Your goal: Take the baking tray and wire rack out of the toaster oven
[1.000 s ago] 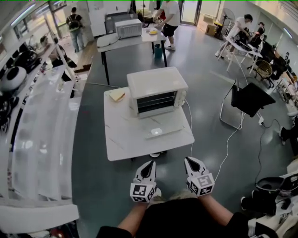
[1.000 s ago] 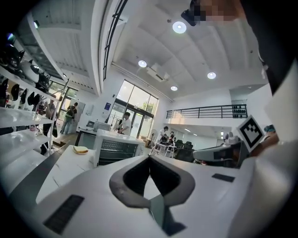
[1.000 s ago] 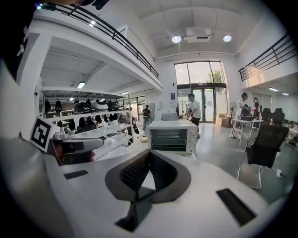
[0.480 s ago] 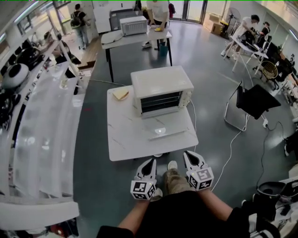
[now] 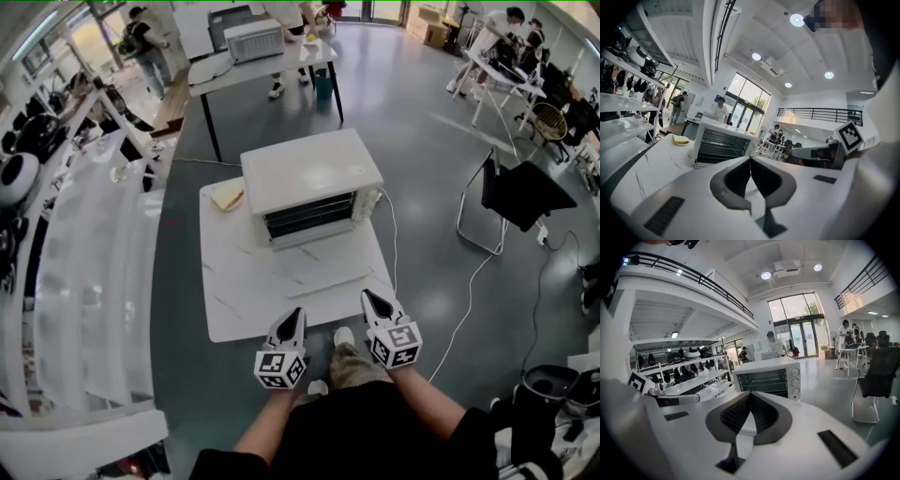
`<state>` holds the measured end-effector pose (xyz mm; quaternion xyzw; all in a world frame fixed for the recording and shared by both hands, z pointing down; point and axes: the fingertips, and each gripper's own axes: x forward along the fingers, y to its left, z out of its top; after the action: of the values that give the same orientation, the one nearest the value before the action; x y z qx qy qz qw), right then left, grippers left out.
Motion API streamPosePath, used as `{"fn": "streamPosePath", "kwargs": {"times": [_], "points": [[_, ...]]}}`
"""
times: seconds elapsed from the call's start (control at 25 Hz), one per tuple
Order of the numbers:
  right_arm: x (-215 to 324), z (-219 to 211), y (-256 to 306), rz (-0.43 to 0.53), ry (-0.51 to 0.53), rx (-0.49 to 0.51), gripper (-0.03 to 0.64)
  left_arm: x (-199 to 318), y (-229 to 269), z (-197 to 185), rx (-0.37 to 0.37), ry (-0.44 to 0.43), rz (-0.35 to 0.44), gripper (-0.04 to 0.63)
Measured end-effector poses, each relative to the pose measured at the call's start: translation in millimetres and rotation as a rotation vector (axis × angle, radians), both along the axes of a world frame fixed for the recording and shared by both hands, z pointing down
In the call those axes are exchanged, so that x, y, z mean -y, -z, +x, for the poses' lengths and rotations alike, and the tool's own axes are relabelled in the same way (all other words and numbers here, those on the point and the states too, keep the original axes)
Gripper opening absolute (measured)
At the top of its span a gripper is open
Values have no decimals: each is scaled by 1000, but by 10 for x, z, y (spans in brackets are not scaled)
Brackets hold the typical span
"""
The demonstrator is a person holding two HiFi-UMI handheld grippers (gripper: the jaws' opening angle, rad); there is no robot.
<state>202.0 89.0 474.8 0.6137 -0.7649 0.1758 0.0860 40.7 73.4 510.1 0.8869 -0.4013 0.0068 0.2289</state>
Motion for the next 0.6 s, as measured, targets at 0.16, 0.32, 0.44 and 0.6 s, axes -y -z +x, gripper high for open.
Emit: {"fn": "streamPosePath", "kwargs": {"times": [0.16,0.32,0.44,0.6], "points": [[442,292,-298,-18,22,44,23,528,-325,380,-3,42,-48,20],[802,482,-478,-40,33,79,23,965,-477,596,16,77,-62,20],[1049,612,-628,-63,46,91,23,1252,-612,669,18,130,-94,20],[1410,676,-950,-100,74,117,23,1577,-872,796,-12,154,-143,20]]}}
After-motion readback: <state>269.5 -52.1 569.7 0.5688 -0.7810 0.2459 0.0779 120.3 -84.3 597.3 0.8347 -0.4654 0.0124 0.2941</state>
